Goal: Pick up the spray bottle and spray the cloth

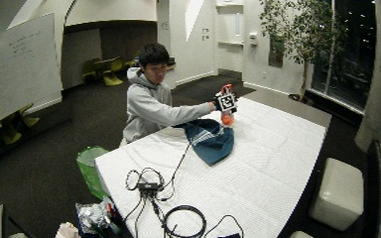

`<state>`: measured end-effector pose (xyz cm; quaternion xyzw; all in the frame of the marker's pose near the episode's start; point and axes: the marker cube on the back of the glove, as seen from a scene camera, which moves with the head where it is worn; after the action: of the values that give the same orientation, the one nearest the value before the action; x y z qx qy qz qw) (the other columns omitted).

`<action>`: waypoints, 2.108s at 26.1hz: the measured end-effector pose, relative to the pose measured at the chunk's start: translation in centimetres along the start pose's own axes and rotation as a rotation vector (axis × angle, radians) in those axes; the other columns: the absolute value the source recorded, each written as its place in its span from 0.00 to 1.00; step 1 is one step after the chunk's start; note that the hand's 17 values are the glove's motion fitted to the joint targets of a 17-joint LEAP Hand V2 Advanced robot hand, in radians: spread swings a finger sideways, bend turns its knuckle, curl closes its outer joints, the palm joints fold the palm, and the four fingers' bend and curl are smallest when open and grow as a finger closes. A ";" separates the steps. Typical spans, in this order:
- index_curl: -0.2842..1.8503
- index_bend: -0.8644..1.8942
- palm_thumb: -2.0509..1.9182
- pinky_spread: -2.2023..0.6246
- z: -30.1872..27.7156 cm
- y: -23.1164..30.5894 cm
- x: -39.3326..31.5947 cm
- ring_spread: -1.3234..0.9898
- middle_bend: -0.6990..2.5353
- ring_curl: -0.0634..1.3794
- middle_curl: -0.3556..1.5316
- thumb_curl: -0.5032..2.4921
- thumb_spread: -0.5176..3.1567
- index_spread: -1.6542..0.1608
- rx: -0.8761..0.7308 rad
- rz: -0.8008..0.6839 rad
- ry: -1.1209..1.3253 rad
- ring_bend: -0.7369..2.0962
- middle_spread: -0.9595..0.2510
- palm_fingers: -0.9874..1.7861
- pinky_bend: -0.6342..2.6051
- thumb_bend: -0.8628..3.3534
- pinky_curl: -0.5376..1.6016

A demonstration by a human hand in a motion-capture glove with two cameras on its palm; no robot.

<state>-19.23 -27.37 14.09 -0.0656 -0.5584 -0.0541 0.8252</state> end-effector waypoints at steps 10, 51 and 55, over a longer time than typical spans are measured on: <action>0.26 0.29 0.70 0.80 -3.7 6.8 -1.9 0.55 0.40 0.30 0.45 0.36 0.35 0.77 0.018 -0.036 0.105 0.41 0.75 0.48 0.35 0.19 0.43; 0.29 0.38 0.72 0.85 -32.9 56.3 5.3 0.56 0.31 0.28 0.40 0.33 0.39 0.76 0.627 0.214 0.852 0.40 0.76 0.58 0.28 0.20 0.40; 0.29 0.37 0.72 0.84 -32.6 56.4 5.6 0.55 0.31 0.28 0.40 0.33 0.39 0.76 0.610 0.219 0.838 0.39 0.76 0.58 0.27 0.20 0.40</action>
<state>21.82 22.62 4.65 0.1470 -0.1610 0.1758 0.9600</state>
